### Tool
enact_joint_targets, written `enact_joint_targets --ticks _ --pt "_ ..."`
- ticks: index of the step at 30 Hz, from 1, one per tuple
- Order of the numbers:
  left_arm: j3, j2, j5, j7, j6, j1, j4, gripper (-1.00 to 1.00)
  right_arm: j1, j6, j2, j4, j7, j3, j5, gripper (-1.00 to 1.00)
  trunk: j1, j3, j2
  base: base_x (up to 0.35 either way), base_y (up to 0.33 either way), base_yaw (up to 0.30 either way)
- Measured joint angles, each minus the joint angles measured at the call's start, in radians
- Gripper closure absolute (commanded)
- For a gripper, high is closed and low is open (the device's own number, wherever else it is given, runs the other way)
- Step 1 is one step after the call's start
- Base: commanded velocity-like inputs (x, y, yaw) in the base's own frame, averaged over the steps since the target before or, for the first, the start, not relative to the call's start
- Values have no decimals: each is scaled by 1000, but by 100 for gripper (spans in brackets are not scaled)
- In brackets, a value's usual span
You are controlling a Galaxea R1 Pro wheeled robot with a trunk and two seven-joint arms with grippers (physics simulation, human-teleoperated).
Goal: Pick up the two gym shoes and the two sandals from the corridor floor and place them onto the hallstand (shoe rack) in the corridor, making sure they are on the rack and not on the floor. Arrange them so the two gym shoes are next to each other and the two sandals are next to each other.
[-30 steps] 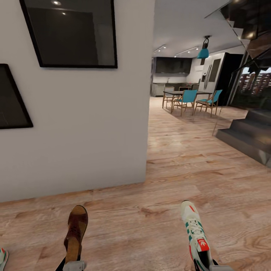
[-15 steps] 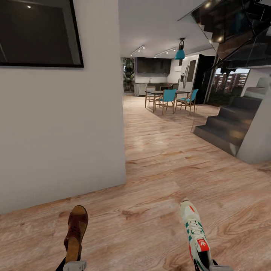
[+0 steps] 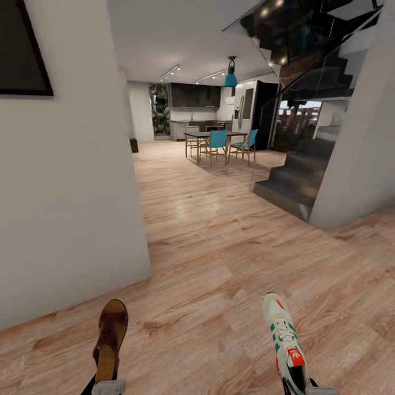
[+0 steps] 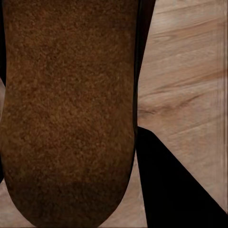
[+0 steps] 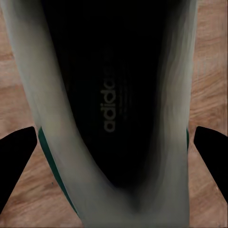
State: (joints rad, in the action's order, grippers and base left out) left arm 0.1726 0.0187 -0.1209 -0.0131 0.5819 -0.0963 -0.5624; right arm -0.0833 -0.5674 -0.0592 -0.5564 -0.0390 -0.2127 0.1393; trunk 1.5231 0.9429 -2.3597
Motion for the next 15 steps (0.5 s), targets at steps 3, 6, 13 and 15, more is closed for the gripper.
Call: enact_joint_targets --ticks 3,6,13,15 --pt "0 0 0 0 0 0 0 100 0 0 0 0 0 0 0 100 0 0 0 240 -183 -266" --pt "0 0 0 0 0 0 0 100 0 0 0 0 0 0 0 100 0 0 0 196 -129 -266" --pt "0 0 0 0 0 0 0 100 0 0 0 0 0 0 0 100 0 0 0 43 -22 -266" --pt "0 0 0 0 0 0 0 100 0 0 0 0 0 0 0 100 0 0 0 5 -3 -265"
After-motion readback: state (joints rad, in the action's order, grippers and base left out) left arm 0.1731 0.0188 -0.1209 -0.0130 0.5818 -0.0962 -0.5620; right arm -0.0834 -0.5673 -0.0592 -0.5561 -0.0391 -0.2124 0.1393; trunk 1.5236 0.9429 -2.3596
